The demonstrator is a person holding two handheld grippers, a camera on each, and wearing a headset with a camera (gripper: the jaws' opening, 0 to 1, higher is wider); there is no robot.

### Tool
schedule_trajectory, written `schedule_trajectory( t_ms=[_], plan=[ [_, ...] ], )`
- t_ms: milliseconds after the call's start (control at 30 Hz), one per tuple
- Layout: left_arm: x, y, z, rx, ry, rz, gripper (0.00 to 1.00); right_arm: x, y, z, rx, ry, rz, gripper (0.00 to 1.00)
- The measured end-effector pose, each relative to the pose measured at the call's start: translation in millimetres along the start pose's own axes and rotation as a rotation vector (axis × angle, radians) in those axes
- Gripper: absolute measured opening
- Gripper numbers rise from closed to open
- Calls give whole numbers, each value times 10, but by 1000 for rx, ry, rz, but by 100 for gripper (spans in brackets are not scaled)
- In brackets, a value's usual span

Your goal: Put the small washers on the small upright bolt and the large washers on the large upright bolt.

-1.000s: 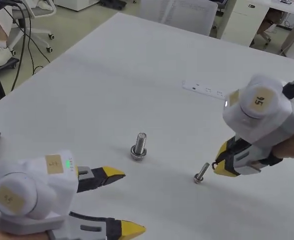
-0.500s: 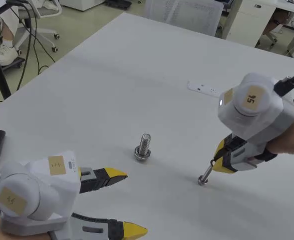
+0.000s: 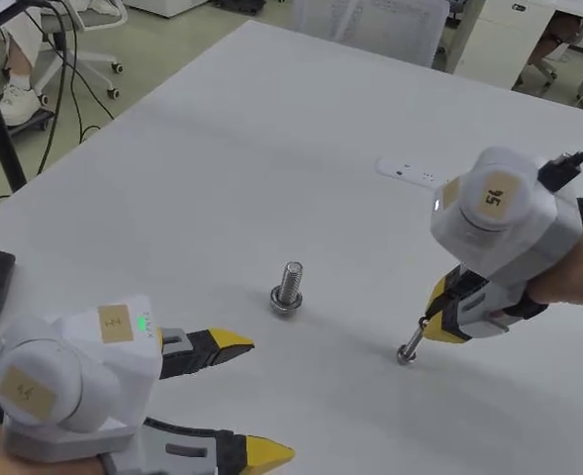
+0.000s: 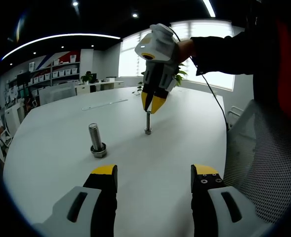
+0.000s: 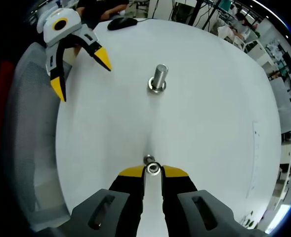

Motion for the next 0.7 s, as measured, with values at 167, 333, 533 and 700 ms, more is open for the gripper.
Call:
schedule_trajectory(
  t_ms=[167,333,533,700],
  plan=[
    [-6,-6,1,2,-2,-3,59,9,-10,30,7,-2,-1,14],
    [-14,-9,1,4,-3,-5,59,6,-24,100,17,-7,0,14],
    [-26,-7,-2,4,-5,-8,59,9,-39,199,32,-10,4,14],
    [-37,-18,-6,7,-7,-9,59,11,-60,308,46,-14,7,14]
  ],
)
Point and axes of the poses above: the centre of the closed fingertips' face, and the gripper's own axes: z roughly forward along the fingers, y roughly to its right, x roughly out of its top, the point moved 2 cm from there along -z, roughly backward along the fingers, and after that the axes turned 8 degrees about -y, right-handed, at the moved point
